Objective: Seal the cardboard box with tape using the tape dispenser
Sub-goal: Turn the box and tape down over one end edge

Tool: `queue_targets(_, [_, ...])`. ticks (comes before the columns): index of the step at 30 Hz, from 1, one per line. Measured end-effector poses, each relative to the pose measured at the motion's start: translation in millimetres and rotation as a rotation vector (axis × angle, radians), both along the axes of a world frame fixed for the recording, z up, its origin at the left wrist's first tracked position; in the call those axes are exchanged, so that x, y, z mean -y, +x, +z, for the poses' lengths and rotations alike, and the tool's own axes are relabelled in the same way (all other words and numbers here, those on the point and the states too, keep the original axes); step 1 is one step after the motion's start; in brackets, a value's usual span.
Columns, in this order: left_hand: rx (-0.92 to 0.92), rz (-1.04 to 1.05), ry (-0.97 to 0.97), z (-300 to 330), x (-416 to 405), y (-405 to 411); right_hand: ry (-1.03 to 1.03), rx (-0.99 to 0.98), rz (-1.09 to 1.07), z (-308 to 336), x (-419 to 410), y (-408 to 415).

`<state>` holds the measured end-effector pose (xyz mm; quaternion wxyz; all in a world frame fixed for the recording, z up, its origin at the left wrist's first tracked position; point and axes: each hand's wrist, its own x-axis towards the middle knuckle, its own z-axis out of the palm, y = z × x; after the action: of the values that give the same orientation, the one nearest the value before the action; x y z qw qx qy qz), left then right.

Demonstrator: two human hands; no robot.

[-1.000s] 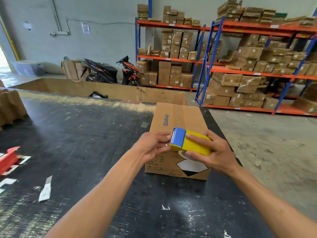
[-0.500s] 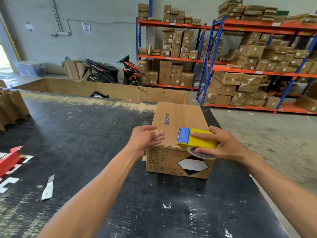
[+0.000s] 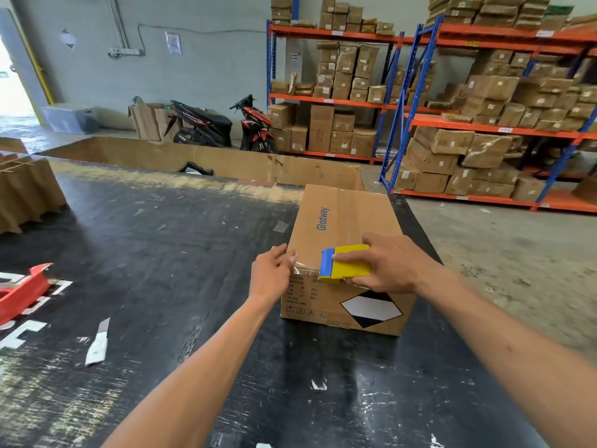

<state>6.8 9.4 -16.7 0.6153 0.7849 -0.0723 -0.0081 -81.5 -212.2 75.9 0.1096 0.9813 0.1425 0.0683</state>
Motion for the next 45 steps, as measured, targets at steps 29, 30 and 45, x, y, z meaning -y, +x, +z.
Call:
queue_targets(29, [0.896,-0.405,0.860,-52,-6,42,-0.140,-0.090,-0.031,6,-29,21])
queue_targets(30, [0.878,-0.410,0.869,-52,-6,42,-0.134,-0.080,-0.025,5,-29,21])
queue_targets(45, [0.880,-0.368,0.873,-51,-9,41,-0.111,-0.083,-0.056,18,12,-6])
